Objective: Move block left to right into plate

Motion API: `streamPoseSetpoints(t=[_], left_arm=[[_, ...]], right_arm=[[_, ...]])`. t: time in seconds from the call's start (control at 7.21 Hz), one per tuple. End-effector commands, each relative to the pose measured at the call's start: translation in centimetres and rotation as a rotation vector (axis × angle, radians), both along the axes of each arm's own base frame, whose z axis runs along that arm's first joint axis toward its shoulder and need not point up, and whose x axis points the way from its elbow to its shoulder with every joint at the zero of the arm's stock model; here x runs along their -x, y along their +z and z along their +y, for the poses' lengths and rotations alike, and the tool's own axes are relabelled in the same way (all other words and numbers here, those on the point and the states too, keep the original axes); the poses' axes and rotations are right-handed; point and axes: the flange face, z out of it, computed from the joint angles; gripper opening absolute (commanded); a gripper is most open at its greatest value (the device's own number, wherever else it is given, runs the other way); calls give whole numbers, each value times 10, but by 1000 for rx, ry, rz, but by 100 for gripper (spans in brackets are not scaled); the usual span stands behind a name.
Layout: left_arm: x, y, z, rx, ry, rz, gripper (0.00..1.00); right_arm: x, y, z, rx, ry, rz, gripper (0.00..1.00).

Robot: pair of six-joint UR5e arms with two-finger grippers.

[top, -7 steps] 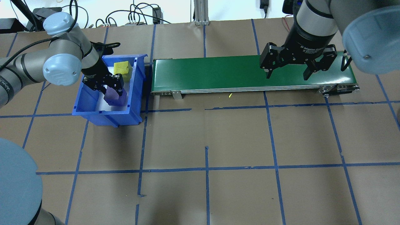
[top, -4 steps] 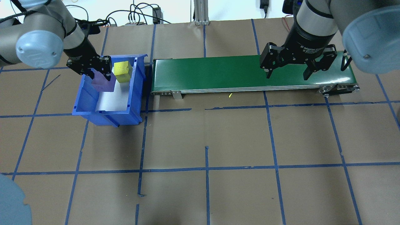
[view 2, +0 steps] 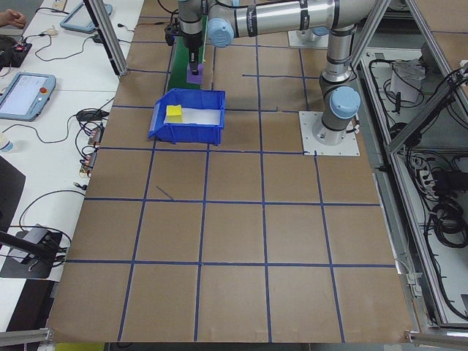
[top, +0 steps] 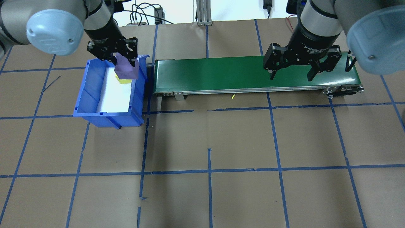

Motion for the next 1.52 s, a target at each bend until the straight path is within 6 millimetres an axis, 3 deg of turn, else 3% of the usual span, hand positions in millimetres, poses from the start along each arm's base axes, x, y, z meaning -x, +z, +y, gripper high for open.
streamPoseSetpoints(t=[0.0,0.14,0.28,0.83,0.97,1.11,1.25,1.39], left_arm=[[61,-29,-14,48,-27,37,13],[69,-55,-38,104,-51,51,13],[72,-75,-45,87,-44,52,14],[73,-109,-53,69,-83,47,24],[73,-114,-54,70,-118,45,69],[72,-119,-50,57,-113,43,98],[72,-116,-50,62,-97,44,100],[72,-91,-46,90,-90,47,100]], right_arm=[[4,-1,-2,-3,-4,2,100],[2,-1,-2,-3,-1,2,100],[1,-1,-1,-3,5,2,100],[2,2,0,5,7,5,100],[7,1,-2,1,-2,11,100],[6,1,-2,2,-5,11,100],[6,1,-2,2,-8,7,100],[5,1,-2,2,-10,5,100]])
